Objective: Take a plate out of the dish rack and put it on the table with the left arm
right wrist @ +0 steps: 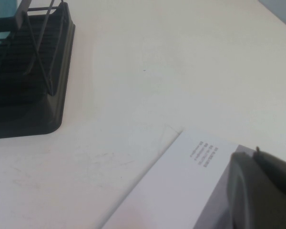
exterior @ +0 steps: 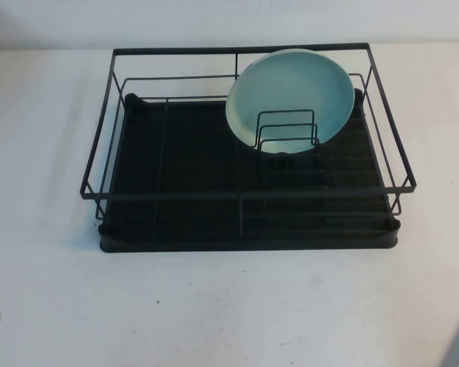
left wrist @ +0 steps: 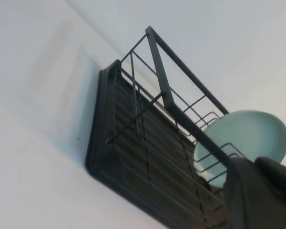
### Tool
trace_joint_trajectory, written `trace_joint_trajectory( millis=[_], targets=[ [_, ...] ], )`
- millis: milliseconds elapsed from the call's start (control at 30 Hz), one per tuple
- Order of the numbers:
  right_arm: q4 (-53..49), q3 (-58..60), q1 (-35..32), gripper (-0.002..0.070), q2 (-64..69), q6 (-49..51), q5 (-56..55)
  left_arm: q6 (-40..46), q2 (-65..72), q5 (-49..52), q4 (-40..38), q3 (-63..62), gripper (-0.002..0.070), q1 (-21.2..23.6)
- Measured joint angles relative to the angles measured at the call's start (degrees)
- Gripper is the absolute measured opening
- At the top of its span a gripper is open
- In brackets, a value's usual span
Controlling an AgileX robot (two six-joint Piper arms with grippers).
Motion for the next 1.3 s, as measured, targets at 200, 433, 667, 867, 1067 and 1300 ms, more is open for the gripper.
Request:
trace_joint_trajectory(
  millis=[200, 433, 667, 867, 1067, 1300],
  targets=[
    [0.0, 0.0, 0.0, -0.002, 0.0, 0.0, 0.0, 5.75, 1.22, 10.95, 2.12, -7.08, -0.0004, 0.0],
    [0.0, 0.0, 0.0, -0.002, 0.0, 0.0, 0.0, 23.5, 19.6, 30.1, 14.35, -32.28, -0.0004, 0.0],
    [0.0, 0.0, 0.0, -0.002, 0.0, 0.0, 0.0, 44.71, 42.99, 41.65, 15.82, -55.58, -0.0004, 0.0],
    [0.0, 0.0, 0.0, -0.002, 0.0, 0.0, 0.0, 57.77, 62.07, 49.84, 10.06, -74.16, -0.0004, 0.0],
    [0.0, 0.0, 0.0, -0.002, 0.0, 0.0, 0.0, 69.19, 76.06, 53.58, 4.47, -89.39, 0.0022, 0.0],
    [0.0, 0.0, 0.0, -0.002, 0.0, 0.0, 0.0, 75.88, 88.44, 55.93, -8.74, -99.84, 0.0428, 0.0]
  ],
)
